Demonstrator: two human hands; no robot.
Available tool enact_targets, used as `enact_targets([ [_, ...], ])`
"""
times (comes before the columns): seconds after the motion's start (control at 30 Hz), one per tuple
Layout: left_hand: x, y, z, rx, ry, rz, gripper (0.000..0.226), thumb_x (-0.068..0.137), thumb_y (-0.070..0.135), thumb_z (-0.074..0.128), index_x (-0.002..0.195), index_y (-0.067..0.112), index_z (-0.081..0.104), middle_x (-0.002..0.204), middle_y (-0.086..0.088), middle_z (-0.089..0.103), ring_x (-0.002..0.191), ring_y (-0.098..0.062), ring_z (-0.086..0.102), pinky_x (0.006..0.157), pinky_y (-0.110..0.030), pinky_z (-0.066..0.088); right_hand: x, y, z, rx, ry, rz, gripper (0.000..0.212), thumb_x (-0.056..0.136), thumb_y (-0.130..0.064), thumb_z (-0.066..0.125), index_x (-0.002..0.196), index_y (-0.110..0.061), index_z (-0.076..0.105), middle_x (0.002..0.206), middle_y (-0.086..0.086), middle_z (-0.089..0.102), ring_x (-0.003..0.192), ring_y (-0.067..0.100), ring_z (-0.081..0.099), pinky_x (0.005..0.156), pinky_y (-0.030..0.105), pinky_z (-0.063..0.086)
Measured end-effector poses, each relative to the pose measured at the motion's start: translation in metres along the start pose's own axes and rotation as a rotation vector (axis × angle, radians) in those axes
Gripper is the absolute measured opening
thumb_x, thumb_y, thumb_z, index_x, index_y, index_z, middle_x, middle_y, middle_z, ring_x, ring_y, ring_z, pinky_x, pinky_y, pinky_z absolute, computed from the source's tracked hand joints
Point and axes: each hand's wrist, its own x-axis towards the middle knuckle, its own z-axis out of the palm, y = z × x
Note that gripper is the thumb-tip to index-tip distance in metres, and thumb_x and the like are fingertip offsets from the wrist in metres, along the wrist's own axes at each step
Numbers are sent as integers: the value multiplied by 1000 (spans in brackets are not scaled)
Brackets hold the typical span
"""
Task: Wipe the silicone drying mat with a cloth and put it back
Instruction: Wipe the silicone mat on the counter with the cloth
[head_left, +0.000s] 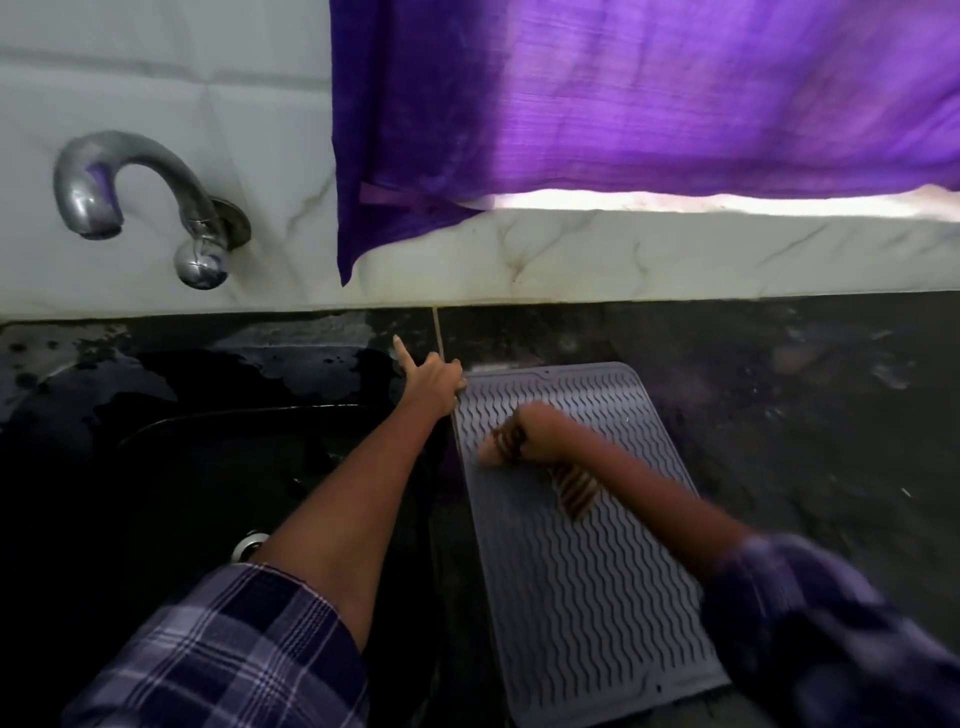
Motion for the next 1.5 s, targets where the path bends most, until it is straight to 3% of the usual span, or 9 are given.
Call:
enact_targets([
  [0.27, -1, -10, -1, -79, -43, -16, 46, 98, 16, 42, 144, 16, 36, 135, -10, 49, 138, -24, 30, 102, -76, -9, 46, -14, 25, 6, 266, -14, 37, 93, -12, 49, 130, -10, 55, 135, 14, 52, 122, 31, 51, 101, 35, 41],
  [0.43, 0, -7, -6, -81, -61, -9, 39, 98, 20, 44, 137, 18, 45, 134, -5, 51, 136, -22, 34, 102, -76, -10, 4, -5, 13, -165, -50, -77, 34, 87, -16, 60, 120, -9, 59, 123, 12, 58, 112, 24, 57, 97, 33, 45],
  [0.67, 1, -9, -1, -78, -42, -12, 40, 98, 16, 40, 138, 18, 46, 134, -7, 53, 137, -24, 35, 100, -77, -11, 69, -21, 12, -278, 249, -77, 37, 99, -22, 39, 133, -7, 46, 134, 16, 44, 117, 32, 53, 96, 37, 43],
  [0.8, 1, -6, -4, -62, -45, -3, 37, 102, 24, 36, 136, 17, 48, 131, -6, 54, 134, -23, 37, 103, -76, -11, -2, -18, 42, -319, 134, -246, 34, 100, -34, 37, 127, -19, 49, 119, 6, 59, 97, 17, 57, 84, 33, 44],
  [0.87, 0, -3, -5, -39, -56, 5, 35, 103, 24, 36, 135, 19, 50, 132, -3, 53, 132, -22, 38, 102, -77, -11, -12, -24, 24, -463, -4, -366, 34, 97, -27, 45, 129, -17, 51, 123, 7, 56, 107, 20, 57, 92, 34, 45],
  [1.07, -5, -5, 1, -106, -58, -10, 43, 97, 26, 48, 139, 17, 44, 133, -7, 53, 136, -28, 34, 100, -77, -11, 71, -33, -21, -221, 221, 52, 38, 95, -18, 47, 132, -8, 50, 132, 18, 46, 115, 33, 55, 97, 40, 46],
  [1.2, -5, -10, 5, -88, -63, 6, 51, 97, 35, 49, 143, 17, 38, 138, -7, 49, 137, -27, 33, 99, -78, -9, 34, -28, 22, -233, 195, -39, 41, 98, -14, 42, 138, -8, 38, 141, 19, 38, 117, 33, 54, 95, 41, 47],
  [1.4, -12, -3, -4, 53, -65, 53, 62, 93, 43, 56, 147, 21, 35, 137, -7, 49, 135, -26, 35, 102, -77, -9, -15, -19, 16, -320, -109, -94, 33, 92, -18, 54, 124, -10, 53, 129, 10, 53, 116, 26, 54, 97, 35, 44],
  [1.5, -14, 3, -4, 103, -43, 48, 62, 89, 42, 61, 142, 18, 40, 135, -8, 52, 135, -28, 35, 103, -77, -8, 31, -14, -15, -322, 92, 47, 31, 90, -17, 56, 119, -7, 57, 124, 15, 57, 111, 29, 57, 94, 36, 47],
])
